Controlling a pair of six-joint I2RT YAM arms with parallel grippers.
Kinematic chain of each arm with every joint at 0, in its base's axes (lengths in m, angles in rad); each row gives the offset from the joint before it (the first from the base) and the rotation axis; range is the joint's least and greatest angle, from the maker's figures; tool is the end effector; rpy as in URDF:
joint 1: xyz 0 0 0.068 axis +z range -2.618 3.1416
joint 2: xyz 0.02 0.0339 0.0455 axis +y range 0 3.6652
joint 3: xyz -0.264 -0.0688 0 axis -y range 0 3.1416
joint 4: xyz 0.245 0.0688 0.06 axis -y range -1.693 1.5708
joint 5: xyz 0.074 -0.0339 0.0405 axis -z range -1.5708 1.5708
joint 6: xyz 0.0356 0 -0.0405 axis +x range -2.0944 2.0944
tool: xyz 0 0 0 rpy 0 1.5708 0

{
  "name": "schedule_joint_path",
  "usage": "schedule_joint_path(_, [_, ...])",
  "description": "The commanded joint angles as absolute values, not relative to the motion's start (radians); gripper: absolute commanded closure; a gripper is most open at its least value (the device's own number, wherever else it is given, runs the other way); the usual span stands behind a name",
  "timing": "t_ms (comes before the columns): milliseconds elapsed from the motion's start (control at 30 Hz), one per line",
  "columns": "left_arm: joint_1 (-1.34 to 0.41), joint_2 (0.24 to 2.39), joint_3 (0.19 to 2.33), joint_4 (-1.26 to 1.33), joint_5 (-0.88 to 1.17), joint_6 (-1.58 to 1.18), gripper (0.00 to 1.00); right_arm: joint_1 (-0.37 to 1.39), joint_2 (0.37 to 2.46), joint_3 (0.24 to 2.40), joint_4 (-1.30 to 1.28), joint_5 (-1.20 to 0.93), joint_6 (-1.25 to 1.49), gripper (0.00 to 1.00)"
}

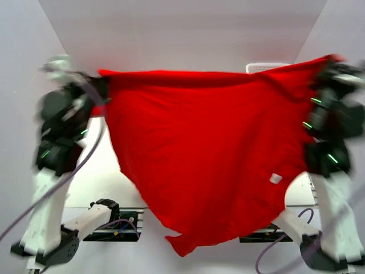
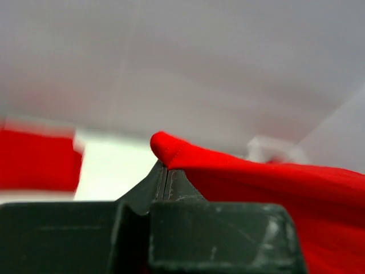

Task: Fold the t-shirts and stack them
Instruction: Flatten out the tshirt

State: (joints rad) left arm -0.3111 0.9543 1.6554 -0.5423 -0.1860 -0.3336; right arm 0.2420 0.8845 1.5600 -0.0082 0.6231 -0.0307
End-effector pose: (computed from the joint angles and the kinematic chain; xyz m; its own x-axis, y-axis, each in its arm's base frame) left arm 0.1196 -0.0315 0.5500 0.1007 -0.3704 -0.9234 0.1693 0.9210 -0.3510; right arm 0.0897 0.0007 0.5814 0.5929 0.1207 -0.7962 0.2687 0.9024 0.3369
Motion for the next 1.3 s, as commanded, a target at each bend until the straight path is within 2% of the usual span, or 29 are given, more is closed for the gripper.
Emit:
schedule_joint_path(0, [-0.305, 1.057, 1.465, -0.546, -0.350, -0.435, 1.00, 0.235, 0.980, 1.364, 0.115, 0.762, 0.039, 1.00])
schedule_joint_path(167, [-0.296, 1.247, 1.267, -0.514, -0.446, -0.485, 1.00, 0.230, 1.198, 1.217, 0.170, 0.669, 0.112, 1.00])
schedule_joint_path(200, [-0.296, 1.293, 1.267, -0.503, -0.456, -0.485, 0.93, 0.230, 1.225, 1.201, 0.175, 0.654, 0.115, 1.00])
schedule_joint_path(233, [-0.296, 1.346, 1.267, -0.491, -0.480, -0.485, 0.84, 0.232, 1.296, 1.203, 0.179, 0.588, 0.115, 1.00])
schedule_joint_path(267, [-0.287, 1.470, 1.288, -0.491, -0.480, -0.485, 0.70, 0.230, 1.383, 1.224, 0.179, 0.572, 0.118, 1.00])
schedule_joint_path(300, [-0.272, 1.542, 1.317, -0.512, -0.495, -0.501, 0.65, 0.229, 1.422, 1.259, 0.160, 0.546, 0.121, 1.00])
schedule_joint_path(333, [-0.262, 1.618, 1.410, -0.540, -0.509, -0.520, 0.60, 0.229, 1.572, 1.319, 0.149, 0.540, 0.123, 1.00])
schedule_joint_path(400, [-0.233, 1.859, 1.543, -0.682, -0.509, -0.557, 0.34, 0.230, 1.665, 1.421, 0.058, 0.569, 0.133, 1.00])
schedule_joint_path(433, [-0.233, 1.940, 1.707, -0.756, -0.509, -0.587, 0.03, 0.227, 1.850, 1.543, 0.002, 0.563, 0.156, 0.83])
schedule_joint_path(467, [-0.216, 2.015, 1.806, -0.849, -0.497, -0.613, 0.00, 0.229, 1.888, 1.608, -0.090, 0.536, 0.181, 0.64])
schedule_joint_path(500, [-0.207, 2.079, 1.891, -0.968, -0.497, -0.614, 0.00, 0.235, 1.913, 1.661, -0.203, 0.513, 0.189, 0.29])
schedule_joint_path(533, [-0.207, 2.168, 2.019, -1.003, -0.486, -0.614, 0.00, 0.238, 1.937, 1.736, -0.219, 0.506, 0.193, 0.10])
schedule_joint_path(633, [-0.207, 2.178, 2.039, -0.962, -0.476, -0.604, 0.00, 0.239, 1.899, 1.729, -0.189, 0.352, 0.179, 0.10])
schedule_joint_path(800, [-0.207, 1.969, 1.749, -0.715, -0.384, -0.539, 0.00, 0.241, 1.842, 1.700, -0.170, 0.224, 0.166, 0.10])
schedule_joint_path(933, [-0.216, 1.881, 1.657, -0.655, -0.356, -0.491, 0.00, 0.242, 1.764, 1.668, -0.232, 0.173, 0.170, 0.10])
schedule_joint_path(1133, [-0.248, 1.862, 1.577, -0.644, -0.166, -0.416, 0.00, 0.242, 1.568, 1.381, -0.324, 0.187, 0.340, 0.10])
schedule_joint_path(1267, [-0.270, 1.875, 1.530, -0.655, -0.127, -0.399, 0.00, 0.238, 1.447, 1.198, -0.422, 0.233, 0.445, 0.10])
